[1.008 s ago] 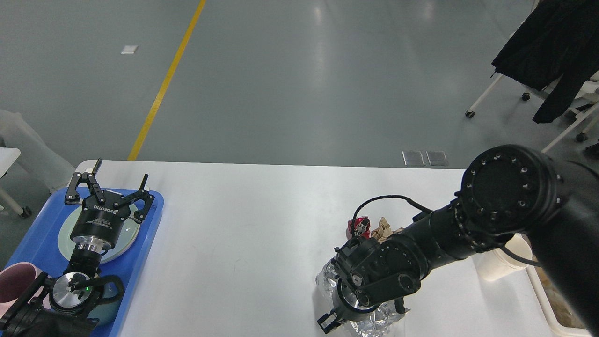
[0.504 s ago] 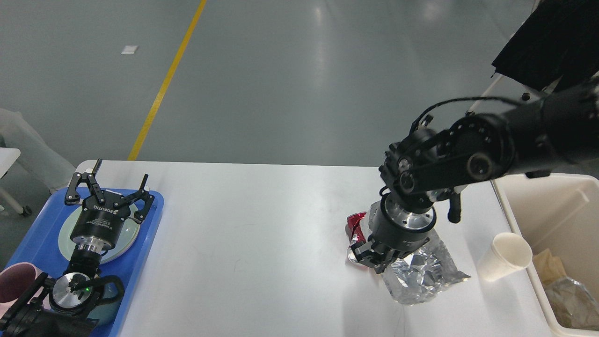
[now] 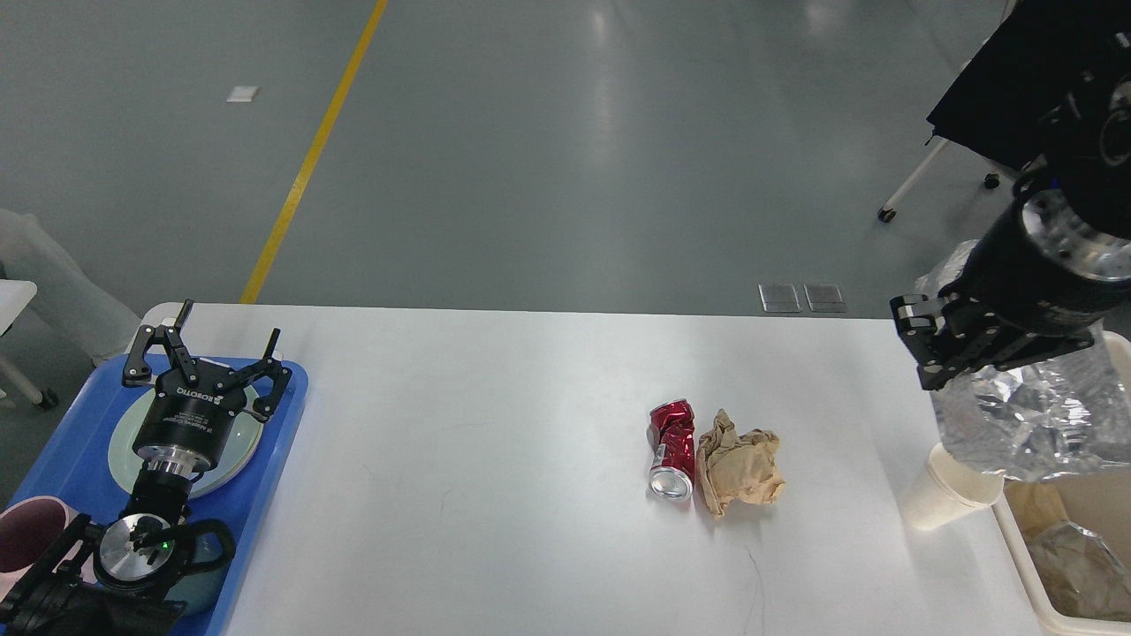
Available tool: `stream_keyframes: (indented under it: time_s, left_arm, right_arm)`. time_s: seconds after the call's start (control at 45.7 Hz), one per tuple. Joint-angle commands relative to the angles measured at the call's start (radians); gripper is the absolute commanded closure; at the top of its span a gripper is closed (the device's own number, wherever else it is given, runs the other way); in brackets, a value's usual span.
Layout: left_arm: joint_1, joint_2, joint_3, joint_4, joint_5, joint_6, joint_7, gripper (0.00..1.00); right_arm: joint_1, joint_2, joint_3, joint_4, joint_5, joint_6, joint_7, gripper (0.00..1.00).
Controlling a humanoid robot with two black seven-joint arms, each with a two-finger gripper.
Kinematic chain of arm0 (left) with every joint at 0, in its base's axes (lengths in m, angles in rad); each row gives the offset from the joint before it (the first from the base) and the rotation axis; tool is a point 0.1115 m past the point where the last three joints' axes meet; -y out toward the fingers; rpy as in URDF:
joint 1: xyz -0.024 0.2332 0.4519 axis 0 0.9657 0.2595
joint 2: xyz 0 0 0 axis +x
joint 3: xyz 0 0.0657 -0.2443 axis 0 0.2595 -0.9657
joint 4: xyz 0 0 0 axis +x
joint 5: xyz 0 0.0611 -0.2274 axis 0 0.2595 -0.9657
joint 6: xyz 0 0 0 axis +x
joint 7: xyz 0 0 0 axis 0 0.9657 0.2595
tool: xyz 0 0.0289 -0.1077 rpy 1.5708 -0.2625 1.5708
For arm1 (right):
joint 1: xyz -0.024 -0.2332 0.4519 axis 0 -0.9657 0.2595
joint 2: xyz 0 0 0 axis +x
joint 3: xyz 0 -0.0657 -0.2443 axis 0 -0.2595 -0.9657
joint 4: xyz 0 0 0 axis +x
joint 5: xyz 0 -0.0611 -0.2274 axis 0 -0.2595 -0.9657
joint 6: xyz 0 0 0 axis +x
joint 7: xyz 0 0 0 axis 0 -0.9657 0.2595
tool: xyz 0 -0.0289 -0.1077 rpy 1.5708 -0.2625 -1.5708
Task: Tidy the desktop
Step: 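Lift the foil wrapper and carry it toward the white bin, then lower the foil wrapper into the white bin and open the right gripper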
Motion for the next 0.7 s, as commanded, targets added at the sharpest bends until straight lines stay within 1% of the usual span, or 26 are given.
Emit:
stream_keyframes:
  time_s: [0.0,0.11,0.241,0.372,0.46,0.526,0.679]
  left_arm:
    - [0.0,0.0,0.0,0.0,0.0,0.0,-0.002,0.04]
    - [0.0,0.0,0.0,0.0,0.0,0.0,-0.002,0.04]
    - [0.0,0.0,0.0,0.0,0.0,0.0,-0.002,0.04]
    - [0.0,0.0,0.0,0.0,0.0,0.0,-0.002,0.04]
    - [0.0,0.0,0.0,0.0,0.0,0.0,-0.002,0.04]
    - [0.002,0.0,0.0,0.0,0.0,0.0,-0.002,0.04]
    - [0.0,0.0,0.0,0.0,0.0,0.0,0.0,0.04]
  right_arm:
    - [-0.012,-0.058,-0.095,-0.061,0.0,-0.014,0.001,1.0]
    - [-0.093,-0.17,-0.149,-0.151,-0.009,-0.033,0.001,1.0]
    - [-0.217,-0.334,-0.149,-0.291,-0.044,-0.045,-0.007,1.0]
    - [-0.383,-0.427,-0.113,-0.476,-0.08,-0.045,-0.008,1.0]
    - [-0.549,-0.463,-0.058,-0.614,-0.08,-0.054,-0.007,1.0]
    - [-0.694,-0.477,0.018,-0.713,-0.08,-0.076,-0.008,1.0]
    - [-1.013,-0.484,0.201,-0.911,-0.08,-0.155,-0.008,1.0]
